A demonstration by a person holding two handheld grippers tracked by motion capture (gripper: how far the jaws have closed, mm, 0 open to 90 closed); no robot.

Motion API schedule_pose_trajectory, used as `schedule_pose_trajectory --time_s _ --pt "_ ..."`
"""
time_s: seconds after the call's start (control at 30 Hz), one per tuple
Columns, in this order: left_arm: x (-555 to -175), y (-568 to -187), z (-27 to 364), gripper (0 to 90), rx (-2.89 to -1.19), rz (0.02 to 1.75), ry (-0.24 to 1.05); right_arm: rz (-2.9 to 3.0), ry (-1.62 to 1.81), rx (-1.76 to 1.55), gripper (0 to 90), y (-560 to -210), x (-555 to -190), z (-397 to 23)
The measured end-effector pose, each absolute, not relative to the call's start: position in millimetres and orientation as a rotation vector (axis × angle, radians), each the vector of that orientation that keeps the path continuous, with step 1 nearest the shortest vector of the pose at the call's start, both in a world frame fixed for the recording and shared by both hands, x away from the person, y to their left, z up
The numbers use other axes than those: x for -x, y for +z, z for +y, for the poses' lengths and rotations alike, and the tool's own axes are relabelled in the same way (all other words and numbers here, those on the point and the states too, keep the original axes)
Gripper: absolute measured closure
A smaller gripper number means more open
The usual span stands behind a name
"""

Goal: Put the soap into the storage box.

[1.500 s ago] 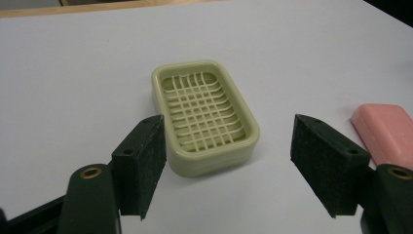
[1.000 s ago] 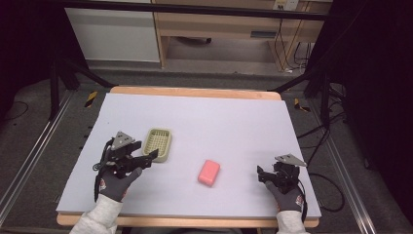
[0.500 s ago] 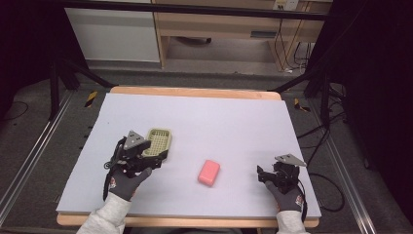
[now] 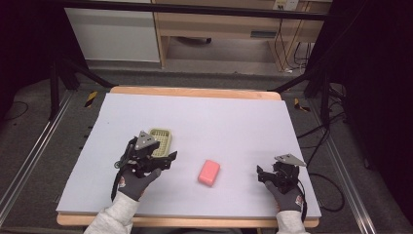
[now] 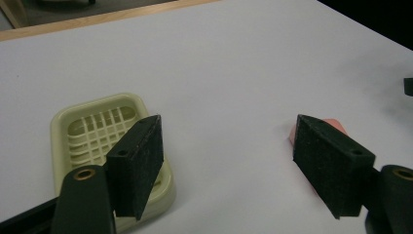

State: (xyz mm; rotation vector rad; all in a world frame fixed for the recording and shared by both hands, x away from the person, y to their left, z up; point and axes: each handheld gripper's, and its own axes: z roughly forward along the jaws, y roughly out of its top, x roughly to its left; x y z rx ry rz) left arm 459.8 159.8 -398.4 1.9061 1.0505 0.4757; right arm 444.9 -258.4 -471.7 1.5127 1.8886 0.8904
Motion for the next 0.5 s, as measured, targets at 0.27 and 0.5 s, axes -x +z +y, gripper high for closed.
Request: schedule_pose_trajectory --time_s 0.27,0.5 --pt "-461 -400 146 25.1 -1.928 1.024 0.468 1.888 0.894 -1.514 10.3 -471 -445 -258" --pt "-461 -401 136 24.8 -1.943 1.008 0.458 1.892 0.892 -1.508 10.3 -471 -445 -258"
